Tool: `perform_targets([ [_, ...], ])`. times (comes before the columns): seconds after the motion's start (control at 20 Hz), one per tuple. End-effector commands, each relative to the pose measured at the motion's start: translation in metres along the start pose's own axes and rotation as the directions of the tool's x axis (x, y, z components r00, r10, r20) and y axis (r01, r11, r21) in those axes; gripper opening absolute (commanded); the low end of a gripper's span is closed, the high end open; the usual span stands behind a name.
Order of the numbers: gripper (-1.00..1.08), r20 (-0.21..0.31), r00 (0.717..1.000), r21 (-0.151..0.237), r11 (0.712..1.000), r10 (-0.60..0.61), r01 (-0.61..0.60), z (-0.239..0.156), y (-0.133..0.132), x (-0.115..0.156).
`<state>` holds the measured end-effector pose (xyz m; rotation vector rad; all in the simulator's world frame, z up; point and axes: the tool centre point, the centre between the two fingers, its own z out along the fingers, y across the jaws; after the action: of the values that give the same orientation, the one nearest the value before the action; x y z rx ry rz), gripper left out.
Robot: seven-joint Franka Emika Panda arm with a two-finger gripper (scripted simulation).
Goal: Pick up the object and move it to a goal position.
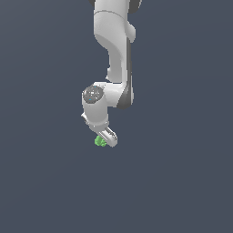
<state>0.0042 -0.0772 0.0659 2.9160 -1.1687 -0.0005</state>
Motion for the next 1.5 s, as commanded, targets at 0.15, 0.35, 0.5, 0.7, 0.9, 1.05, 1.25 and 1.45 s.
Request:
perform_targets([
  [0.15,1.0,0.0,1.0,0.0,1.0,0.002,-0.002,0.017,0.0,0.0],
  [0.35,-1.0,0.0,1.0,0.0,1.0,0.002,-0.002,0.018,-0.001,0.001],
  [0.5,-1.0,0.0,1.0,0.0,1.0,0.002,-0.002,0.018,-0.001,0.001],
  [0.7,-1.0,0.0,1.0,0.0,1.0,0.002,-0.002,0.018,-0.001,0.001],
  [0.9,-1.0,-0.001,1.0,0.001,1.0,0.002,-0.002,0.016,-0.001,0.001],
  [1.05,-1.0,-0.001,1.0,0.001,1.0,0.002,-0.002,0.01,-0.004,-0.001],
  [1.25,-1.0,-0.001,1.0,0.001,1.0,0.002,-0.002,-0.008,-0.011,-0.006],
  [1.45,-1.0,-0.001,1.0,0.001,1.0,0.002,-0.002,-0.035,-0.022,-0.013],
])
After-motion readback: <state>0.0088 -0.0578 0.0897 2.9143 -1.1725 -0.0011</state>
